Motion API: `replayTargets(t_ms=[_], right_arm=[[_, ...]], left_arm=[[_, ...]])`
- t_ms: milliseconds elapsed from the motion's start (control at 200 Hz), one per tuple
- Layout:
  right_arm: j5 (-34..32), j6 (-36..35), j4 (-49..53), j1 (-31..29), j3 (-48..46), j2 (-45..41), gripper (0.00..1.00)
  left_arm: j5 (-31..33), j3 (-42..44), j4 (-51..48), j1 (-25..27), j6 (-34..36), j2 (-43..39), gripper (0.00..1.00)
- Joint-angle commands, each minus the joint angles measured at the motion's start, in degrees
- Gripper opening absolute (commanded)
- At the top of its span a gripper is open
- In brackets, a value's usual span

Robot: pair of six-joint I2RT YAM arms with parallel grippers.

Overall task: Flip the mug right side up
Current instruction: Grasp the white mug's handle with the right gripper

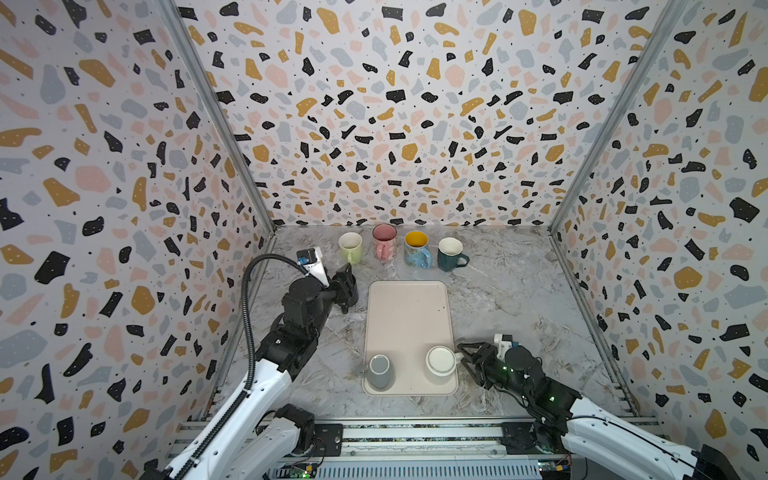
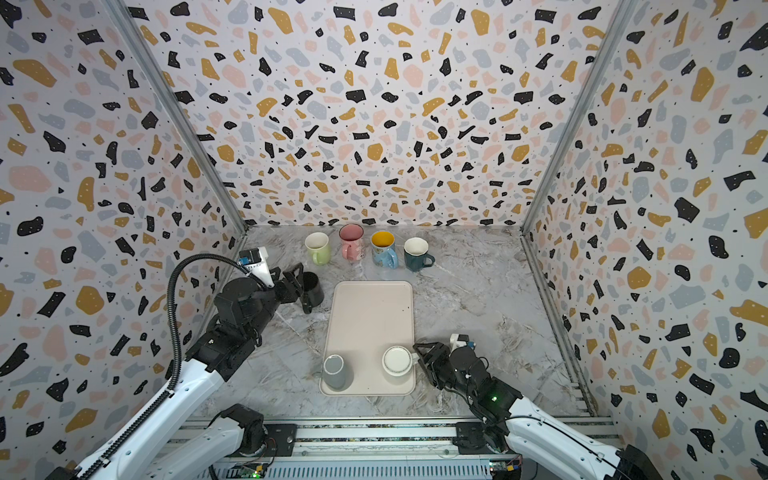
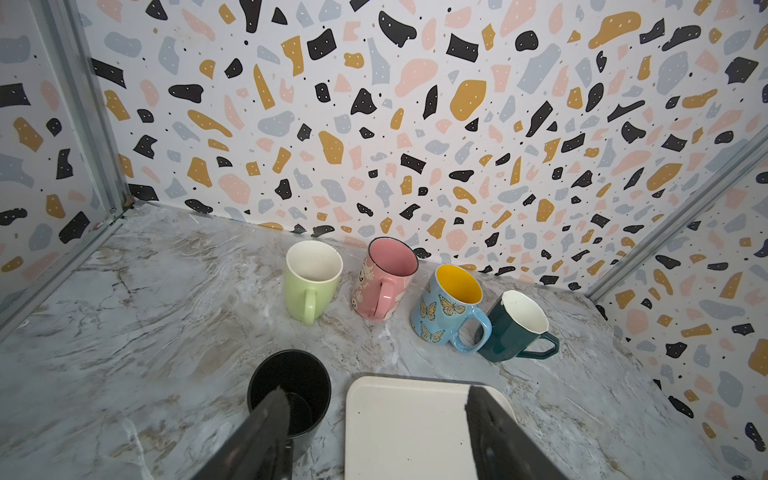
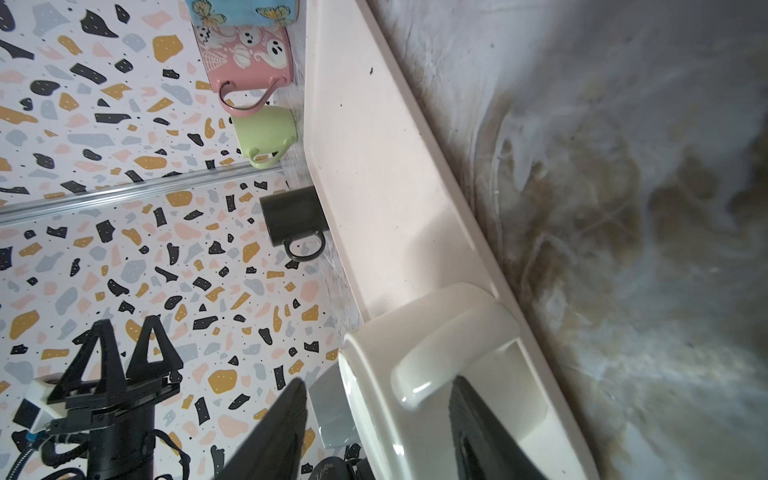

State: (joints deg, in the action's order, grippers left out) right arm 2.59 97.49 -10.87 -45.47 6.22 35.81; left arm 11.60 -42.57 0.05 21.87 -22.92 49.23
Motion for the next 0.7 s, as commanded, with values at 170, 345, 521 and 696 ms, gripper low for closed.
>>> replayTargets(t_ms=[170,345,521,696], right_arm=[[2.61,-0.09,-8.75,0.39,-0.42,6.69,0.56],[2.71,-0.68,-11.46,0.52,0.27,9.74,0.55],[1.49,-1.08,-14.46,1.15,-0.11,11.89,0.53],[0.40,-2.21,-17.08,2.66,0.02,13.96,0.50]], left_arm=[[1.17,-0.41,0.39,0.12,1.54,-0.70,0.69],[1.76,-0.32,0.13,0.14,1.60,-0.89,0.69],[1.85,-0.15,0.25,0.11,1.74,-0.80,0.69],[1.93,-0.06,0.18,0.16,1.82,-0.84,0.69]])
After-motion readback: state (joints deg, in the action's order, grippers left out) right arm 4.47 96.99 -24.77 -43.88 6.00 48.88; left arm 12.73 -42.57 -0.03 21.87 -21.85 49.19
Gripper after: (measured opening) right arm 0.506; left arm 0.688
